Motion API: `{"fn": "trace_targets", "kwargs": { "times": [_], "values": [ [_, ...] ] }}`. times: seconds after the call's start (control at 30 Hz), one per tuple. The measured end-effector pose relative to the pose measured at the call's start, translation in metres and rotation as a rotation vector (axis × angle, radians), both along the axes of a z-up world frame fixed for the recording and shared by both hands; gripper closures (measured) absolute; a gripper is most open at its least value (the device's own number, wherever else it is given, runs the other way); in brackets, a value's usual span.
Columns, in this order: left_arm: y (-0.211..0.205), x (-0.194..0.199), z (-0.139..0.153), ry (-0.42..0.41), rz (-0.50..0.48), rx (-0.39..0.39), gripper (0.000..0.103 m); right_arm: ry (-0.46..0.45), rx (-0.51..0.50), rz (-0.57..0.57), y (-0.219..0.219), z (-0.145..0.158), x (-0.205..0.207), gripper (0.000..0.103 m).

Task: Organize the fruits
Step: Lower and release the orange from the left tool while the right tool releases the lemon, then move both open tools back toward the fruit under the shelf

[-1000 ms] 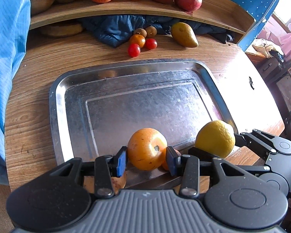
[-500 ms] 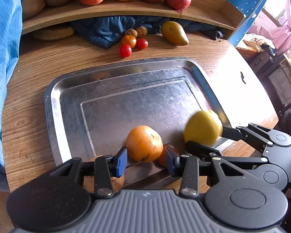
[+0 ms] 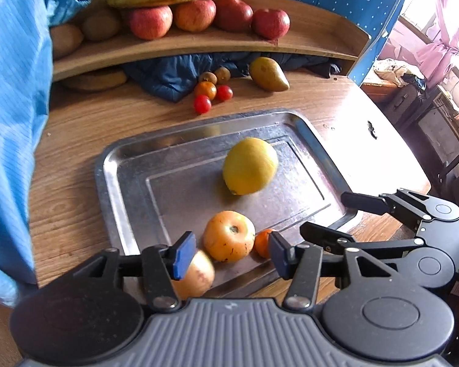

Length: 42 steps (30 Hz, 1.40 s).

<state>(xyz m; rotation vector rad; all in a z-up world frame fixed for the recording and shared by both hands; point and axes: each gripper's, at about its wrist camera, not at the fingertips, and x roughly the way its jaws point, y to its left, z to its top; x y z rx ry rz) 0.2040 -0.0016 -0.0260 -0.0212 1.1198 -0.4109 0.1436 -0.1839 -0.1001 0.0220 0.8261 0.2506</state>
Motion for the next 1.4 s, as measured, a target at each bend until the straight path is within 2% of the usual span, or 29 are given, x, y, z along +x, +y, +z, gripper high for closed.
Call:
{"fn": "trace_targets", "kwargs": {
  "times": [0.03, 0.17, 0.3, 0.43, 0.57, 0.7, 0.9, 1.07, 1.4],
  "values": [
    [0.002, -0.002, 0.001, -0.004, 0.001, 0.003, 0.040, -0.003, -0.002, 0.002, 0.001, 0.001, -0.002, 0.016],
    [0.013, -0.011, 0.004, -0.006, -0.003, 0.017, 0.018, -0.005, -0.015, 0.021, 0.006, 0.005, -0.008, 0.003],
    [0.023, -0.020, 0.004, -0.013, -0.011, 0.046, 0.005, 0.006, -0.042, 0.038, 0.011, 0.006, -0.014, 0.001],
    [0.029, -0.026, 0.000, 0.000, -0.033, 0.093, 0.003, 0.044, -0.137, 0.047, 0.018, 0.002, -0.016, 0.001],
    [0.031, -0.031, -0.009, 0.020, -0.055, 0.189, 0.001, 0.084, -0.230, 0.043, 0.019, -0.007, -0.015, 0.001],
    [0.031, -0.035, -0.021, 0.029, -0.065, 0.256, 0.001, 0.106, -0.264, 0.021, 0.011, -0.010, -0.016, 0.001],
    [0.034, -0.033, -0.026, 0.066, -0.037, 0.250, 0.001, 0.086, -0.259, 0.001, -0.004, -0.006, 0.001, 0.001],
    [0.033, -0.021, -0.021, 0.043, 0.016, 0.255, 0.001, 0.070, -0.244, 0.015, -0.013, -0.004, 0.027, 0.001],
    [0.032, 0.021, -0.003, -0.006, 0.103, 0.171, 0.001, 0.027, -0.204, 0.057, -0.027, 0.002, 0.065, 0.001]
  ]
}}
